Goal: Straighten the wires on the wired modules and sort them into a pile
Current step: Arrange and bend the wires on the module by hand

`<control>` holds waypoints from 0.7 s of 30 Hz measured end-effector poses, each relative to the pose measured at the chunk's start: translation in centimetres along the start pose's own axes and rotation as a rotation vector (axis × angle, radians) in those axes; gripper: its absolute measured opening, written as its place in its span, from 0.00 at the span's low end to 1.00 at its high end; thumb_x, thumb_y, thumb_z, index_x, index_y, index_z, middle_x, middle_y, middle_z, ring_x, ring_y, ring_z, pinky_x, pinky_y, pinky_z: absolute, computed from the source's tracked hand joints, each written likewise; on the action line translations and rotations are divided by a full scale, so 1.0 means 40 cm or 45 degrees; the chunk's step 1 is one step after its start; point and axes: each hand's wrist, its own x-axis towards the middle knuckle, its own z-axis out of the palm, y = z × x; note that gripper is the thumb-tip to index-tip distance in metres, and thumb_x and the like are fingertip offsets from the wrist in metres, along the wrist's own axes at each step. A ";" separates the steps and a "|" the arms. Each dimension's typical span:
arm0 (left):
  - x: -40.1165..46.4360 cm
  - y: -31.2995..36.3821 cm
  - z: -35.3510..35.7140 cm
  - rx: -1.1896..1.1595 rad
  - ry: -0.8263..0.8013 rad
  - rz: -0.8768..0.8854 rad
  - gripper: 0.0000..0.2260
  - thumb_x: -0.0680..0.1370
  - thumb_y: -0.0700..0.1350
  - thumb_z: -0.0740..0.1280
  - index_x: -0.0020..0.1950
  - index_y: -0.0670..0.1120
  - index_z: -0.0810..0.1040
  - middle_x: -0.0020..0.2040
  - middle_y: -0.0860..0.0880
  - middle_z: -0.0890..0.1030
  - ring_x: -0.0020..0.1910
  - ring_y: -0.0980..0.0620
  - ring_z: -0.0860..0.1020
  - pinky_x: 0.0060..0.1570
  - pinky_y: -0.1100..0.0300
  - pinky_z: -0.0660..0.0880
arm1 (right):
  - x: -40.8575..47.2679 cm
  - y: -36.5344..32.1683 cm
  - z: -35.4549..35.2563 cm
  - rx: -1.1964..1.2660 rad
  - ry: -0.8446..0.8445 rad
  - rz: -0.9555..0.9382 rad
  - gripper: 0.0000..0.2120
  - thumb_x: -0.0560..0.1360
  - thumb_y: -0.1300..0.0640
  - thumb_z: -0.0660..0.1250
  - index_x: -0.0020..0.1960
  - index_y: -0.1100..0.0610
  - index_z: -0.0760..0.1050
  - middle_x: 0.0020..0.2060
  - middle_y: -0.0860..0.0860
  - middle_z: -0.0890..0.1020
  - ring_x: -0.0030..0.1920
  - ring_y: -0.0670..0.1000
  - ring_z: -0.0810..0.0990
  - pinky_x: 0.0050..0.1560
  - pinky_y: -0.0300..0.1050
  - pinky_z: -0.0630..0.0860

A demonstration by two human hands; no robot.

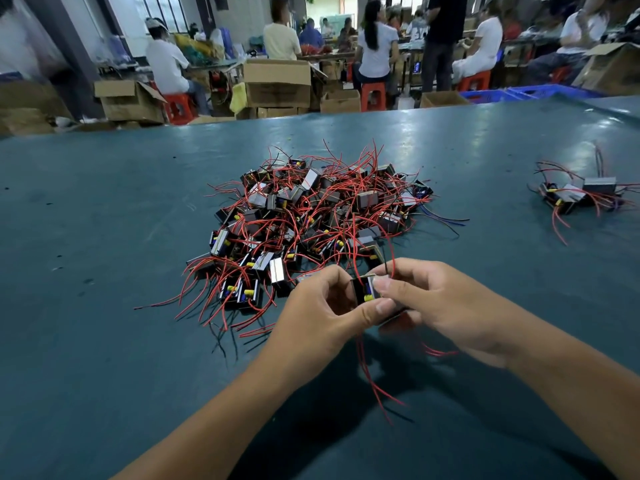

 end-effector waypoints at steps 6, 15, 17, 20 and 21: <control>-0.003 0.005 0.016 -0.133 -0.069 -0.039 0.21 0.67 0.53 0.76 0.42 0.38 0.72 0.29 0.48 0.77 0.26 0.54 0.74 0.27 0.62 0.71 | -0.009 -0.019 0.016 0.143 -0.024 0.143 0.18 0.70 0.49 0.72 0.50 0.64 0.77 0.39 0.59 0.79 0.39 0.54 0.80 0.42 0.44 0.81; 0.003 -0.013 0.011 0.100 -0.091 0.033 0.23 0.67 0.49 0.82 0.55 0.47 0.75 0.47 0.46 0.81 0.40 0.49 0.80 0.45 0.52 0.79 | -0.002 -0.025 0.002 0.336 -0.057 0.148 0.12 0.76 0.53 0.68 0.47 0.63 0.83 0.40 0.60 0.83 0.34 0.53 0.81 0.36 0.42 0.79; 0.002 -0.015 0.014 0.140 -0.066 0.054 0.21 0.68 0.50 0.82 0.55 0.50 0.76 0.46 0.49 0.82 0.44 0.49 0.81 0.49 0.48 0.79 | -0.001 -0.021 0.009 0.321 -0.083 0.136 0.10 0.75 0.53 0.69 0.43 0.59 0.84 0.36 0.57 0.82 0.32 0.51 0.80 0.34 0.40 0.78; 0.004 -0.012 0.025 0.193 -0.033 0.091 0.21 0.68 0.48 0.81 0.57 0.50 0.78 0.51 0.50 0.81 0.51 0.51 0.80 0.56 0.48 0.76 | 0.001 -0.010 0.024 0.323 -0.052 0.133 0.09 0.75 0.54 0.69 0.44 0.59 0.84 0.38 0.59 0.81 0.33 0.51 0.78 0.33 0.39 0.77; 0.004 -0.011 0.029 0.186 -0.021 0.090 0.21 0.68 0.47 0.81 0.57 0.48 0.78 0.52 0.49 0.81 0.52 0.51 0.80 0.57 0.47 0.75 | 0.002 -0.006 0.029 0.344 -0.032 0.141 0.09 0.76 0.55 0.68 0.46 0.60 0.84 0.39 0.60 0.81 0.33 0.52 0.78 0.32 0.39 0.76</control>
